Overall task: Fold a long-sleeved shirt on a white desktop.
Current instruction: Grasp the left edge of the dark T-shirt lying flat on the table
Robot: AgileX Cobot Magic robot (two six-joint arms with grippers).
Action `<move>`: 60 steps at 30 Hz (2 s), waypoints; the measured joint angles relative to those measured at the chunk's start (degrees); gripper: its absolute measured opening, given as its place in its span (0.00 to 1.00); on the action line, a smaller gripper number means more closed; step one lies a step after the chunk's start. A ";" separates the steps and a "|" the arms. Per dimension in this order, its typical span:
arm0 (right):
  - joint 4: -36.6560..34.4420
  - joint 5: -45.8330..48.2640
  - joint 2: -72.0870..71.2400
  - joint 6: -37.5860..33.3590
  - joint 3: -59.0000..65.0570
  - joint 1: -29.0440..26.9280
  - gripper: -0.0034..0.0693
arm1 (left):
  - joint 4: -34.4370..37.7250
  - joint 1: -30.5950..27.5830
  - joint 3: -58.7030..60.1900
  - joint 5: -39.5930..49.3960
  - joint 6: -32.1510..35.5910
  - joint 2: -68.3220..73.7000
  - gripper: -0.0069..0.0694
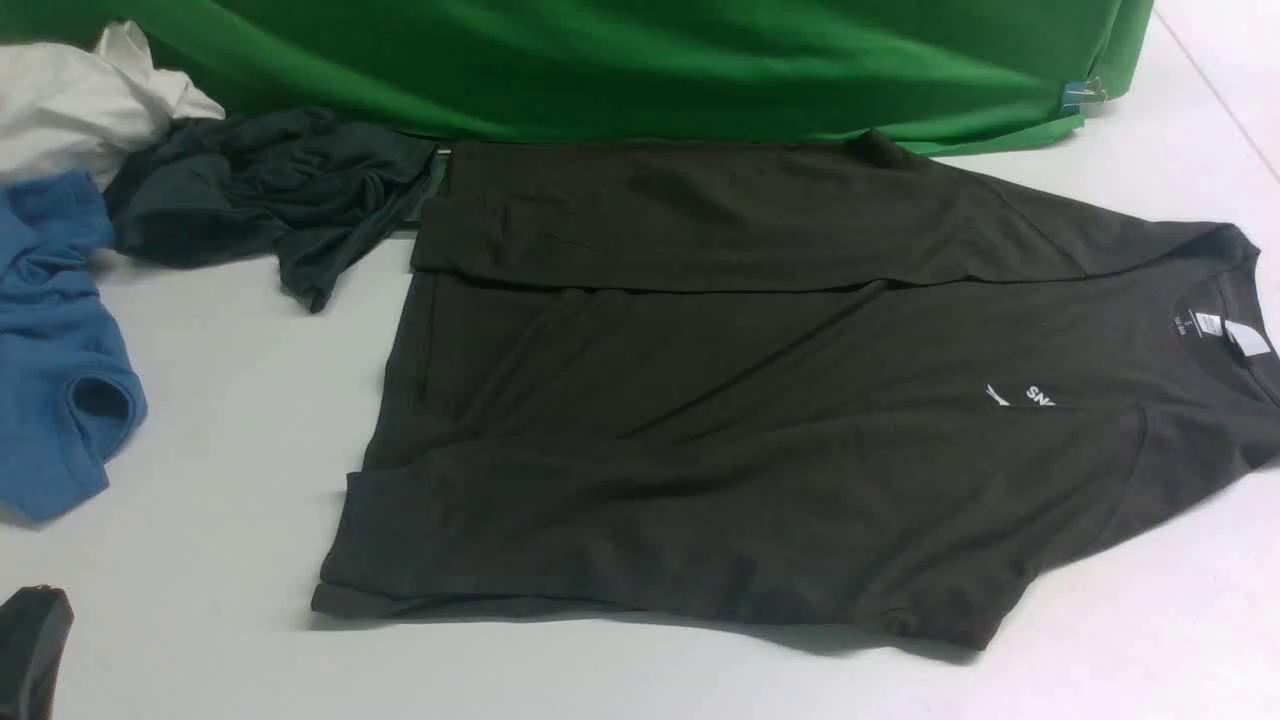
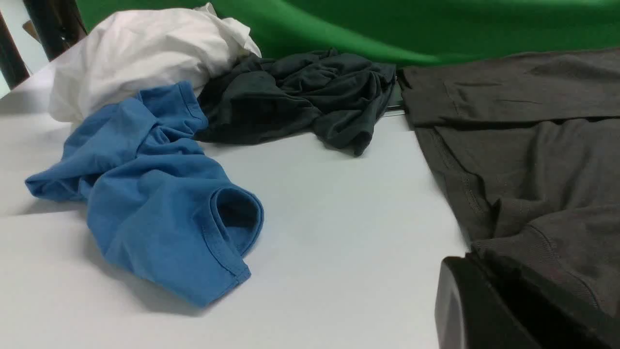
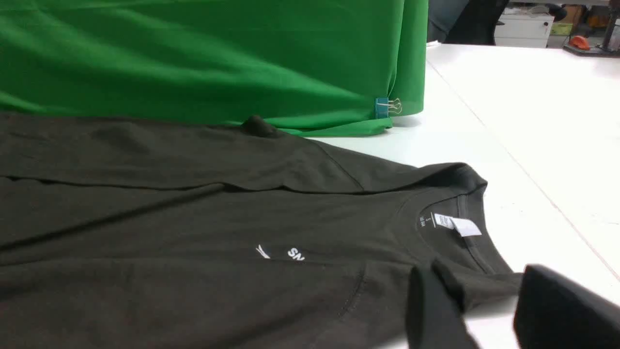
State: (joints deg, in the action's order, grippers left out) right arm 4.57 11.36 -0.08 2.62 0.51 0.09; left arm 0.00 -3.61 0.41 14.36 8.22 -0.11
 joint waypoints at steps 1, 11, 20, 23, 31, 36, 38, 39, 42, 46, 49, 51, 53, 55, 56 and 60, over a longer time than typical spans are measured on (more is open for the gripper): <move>0.00 0.00 0.00 0.00 0.00 0.00 0.38 | 0.00 0.00 0.00 0.00 0.00 0.00 0.12; 0.00 0.00 0.00 0.00 0.00 0.00 0.38 | 0.00 0.00 0.00 0.00 0.00 0.00 0.12; 0.00 0.00 0.00 0.00 0.00 0.00 0.38 | 0.00 0.00 0.00 0.00 0.00 0.00 0.12; 0.00 0.00 0.00 0.00 0.00 0.00 0.38 | 0.00 0.00 0.00 0.00 0.00 0.00 0.12; -0.12 0.00 0.00 0.00 0.00 0.00 0.38 | 0.00 0.00 0.00 0.00 0.00 0.00 0.12; -0.17 0.00 -0.06 0.00 0.00 0.00 0.38 | 0.00 0.00 0.00 0.00 0.00 0.00 0.12; -0.17 0.00 -0.06 0.00 0.00 0.00 0.38 | 0.00 0.00 0.00 0.00 0.00 0.00 0.12; -0.17 0.00 -0.06 0.00 0.00 0.00 0.38 | -0.47 0.00 0.00 0.00 0.00 0.00 0.12; -0.17 0.00 -0.06 0.00 0.00 0.00 0.38 | -1.96 0.00 0.00 -0.35 0.00 0.00 0.12; -0.17 0.00 -0.06 0.00 0.00 0.00 0.38 | -2.50 0.00 0.00 -0.55 0.00 0.00 0.12; -0.17 0.00 -0.06 0.00 0.00 0.00 0.38 | -4.01 0.00 0.00 -0.66 0.00 0.00 0.12; -0.17 -0.11 -0.06 0.00 0.00 0.00 0.38 | -5.93 0.00 0.00 -0.88 0.00 0.00 0.12; -0.17 -0.11 -0.06 0.00 0.00 0.00 0.38 | -10.01 0.00 0.00 -1.66 0.00 0.00 0.12; -0.17 -0.17 -0.06 0.00 0.00 0.00 0.38 | -13.02 0.00 0.00 -3.80 0.00 0.00 0.12; -0.17 -0.17 -0.06 0.00 0.00 0.00 0.38 | -13.82 0.00 0.00 -6.63 0.00 0.00 0.12; -0.17 -1.23 -0.06 2.44 0.00 0.00 0.38 | -13.61 0.00 0.00 -16.29 0.00 0.00 0.12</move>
State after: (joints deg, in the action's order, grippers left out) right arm 4.40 10.13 -0.13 5.06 0.51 0.09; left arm -13.61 -3.61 0.41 -1.94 8.22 -0.11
